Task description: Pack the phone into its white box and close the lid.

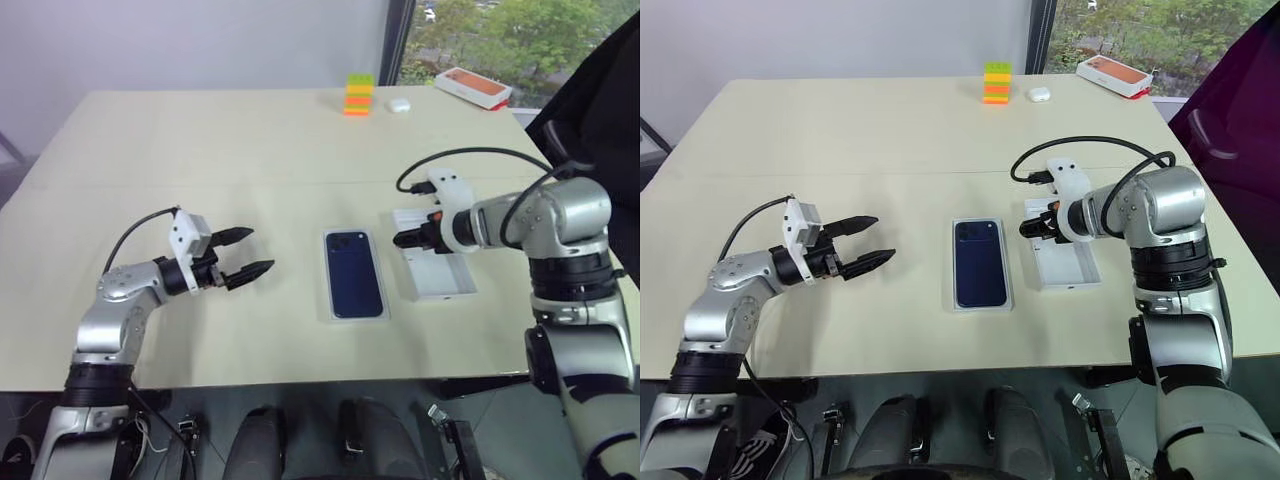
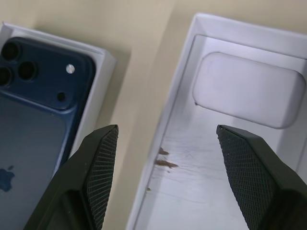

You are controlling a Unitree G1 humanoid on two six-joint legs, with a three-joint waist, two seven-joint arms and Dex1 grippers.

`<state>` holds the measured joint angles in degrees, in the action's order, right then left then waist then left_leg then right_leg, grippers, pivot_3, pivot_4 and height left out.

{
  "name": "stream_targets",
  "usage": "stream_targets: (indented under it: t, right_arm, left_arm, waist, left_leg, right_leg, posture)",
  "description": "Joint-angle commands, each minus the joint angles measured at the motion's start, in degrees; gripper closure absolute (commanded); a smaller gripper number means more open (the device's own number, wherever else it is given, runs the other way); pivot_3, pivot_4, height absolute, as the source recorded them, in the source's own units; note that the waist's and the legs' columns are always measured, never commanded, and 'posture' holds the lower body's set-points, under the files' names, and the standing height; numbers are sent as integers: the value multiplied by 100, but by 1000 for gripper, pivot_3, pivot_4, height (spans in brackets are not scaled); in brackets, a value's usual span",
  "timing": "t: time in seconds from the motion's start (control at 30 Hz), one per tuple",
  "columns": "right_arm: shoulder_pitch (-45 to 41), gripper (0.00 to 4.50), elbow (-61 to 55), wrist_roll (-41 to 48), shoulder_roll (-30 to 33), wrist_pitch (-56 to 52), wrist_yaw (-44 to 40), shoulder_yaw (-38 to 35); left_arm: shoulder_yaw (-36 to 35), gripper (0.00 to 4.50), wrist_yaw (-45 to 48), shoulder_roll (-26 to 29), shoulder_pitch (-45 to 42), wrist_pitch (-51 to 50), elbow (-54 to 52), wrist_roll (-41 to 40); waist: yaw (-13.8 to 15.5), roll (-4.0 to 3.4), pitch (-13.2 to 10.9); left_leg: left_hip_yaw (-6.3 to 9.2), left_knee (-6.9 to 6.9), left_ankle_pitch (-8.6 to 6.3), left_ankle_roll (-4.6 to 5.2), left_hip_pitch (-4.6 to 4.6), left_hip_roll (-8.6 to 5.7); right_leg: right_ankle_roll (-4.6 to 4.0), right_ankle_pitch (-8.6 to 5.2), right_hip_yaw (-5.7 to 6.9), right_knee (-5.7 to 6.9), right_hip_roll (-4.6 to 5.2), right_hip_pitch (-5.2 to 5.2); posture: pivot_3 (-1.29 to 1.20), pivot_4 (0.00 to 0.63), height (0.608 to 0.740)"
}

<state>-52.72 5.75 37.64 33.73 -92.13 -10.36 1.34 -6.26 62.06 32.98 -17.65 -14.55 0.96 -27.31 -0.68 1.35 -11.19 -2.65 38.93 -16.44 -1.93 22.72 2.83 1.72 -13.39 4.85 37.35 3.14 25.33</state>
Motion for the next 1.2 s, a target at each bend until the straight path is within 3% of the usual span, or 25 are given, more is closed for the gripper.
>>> stream_targets:
  t: [0.03, 0.53, 0.9, 1.0, 1.17, 1.2]
  right_arm:
    - [-22, 1088, 10, 923, 140, -37, 855, -93]
    - [247, 1088, 469, 3227, -148, -37, 3820, -469]
    - [515, 1088, 238, 3594, -253, -37, 4667, -547]
    - [578, 1884, 148, 3637, -269, -37, 4736, -487]
    - [693, 4288, -29, 3587, -319, -37, 4847, -437]
    - [707, 4405, -87, 3550, -320, -37, 4848, -427]
  left_arm:
    - [-219, 164, 240, 188, 65, -80, -424, -362]
    - [91, 164, 932, 717, 259, -37, -1171, -420]
    - [192, 164, 727, 572, 401, -98, -1289, -415]
    - [177, 114, 672, 555, 399, -92, -1283, -424]
    - [167, 114, 615, 580, 376, -59, -1251, -409]
    - [159, 114, 608, 588, 379, -66, -1253, -414]
  waist:
    - [0, 0, 0]
    - [2, -1, 0]
    - [14, -1, 1]
    - [6, -1, 1]
    - [4, -1, 2]
    - [4, -1, 2]
  left_leg:
    - [0, 0, 0, 0, 6, -1]
    - [4, 1, -1, 2, 18, 3]
    - [7, 3, -2, 3, 23, 6]
    - [7, 4, -2, 3, 25, 6]
    - [8, 2, -6, 11, 24, 11]
    - [9, 2, -6, 11, 24, 12]
  right_leg:
    - [0, 0, 0, 0, 1, 5]
    - [1, 0, 0, -9, -9, 10]
    - [4, -2, -1, -16, -14, 10]
    - [4, -2, -1, -17, -14, 11]
    - [2, -1, -2, -18, -23, 12]
    - [2, -1, -1, -18, -23, 12]
  posture:
    - [0, 150, 740]
    - [0, 150, 740]
    - [0, 150, 740]
    - [0, 150, 740]
    - [0, 150, 740]
    - [0, 150, 740]
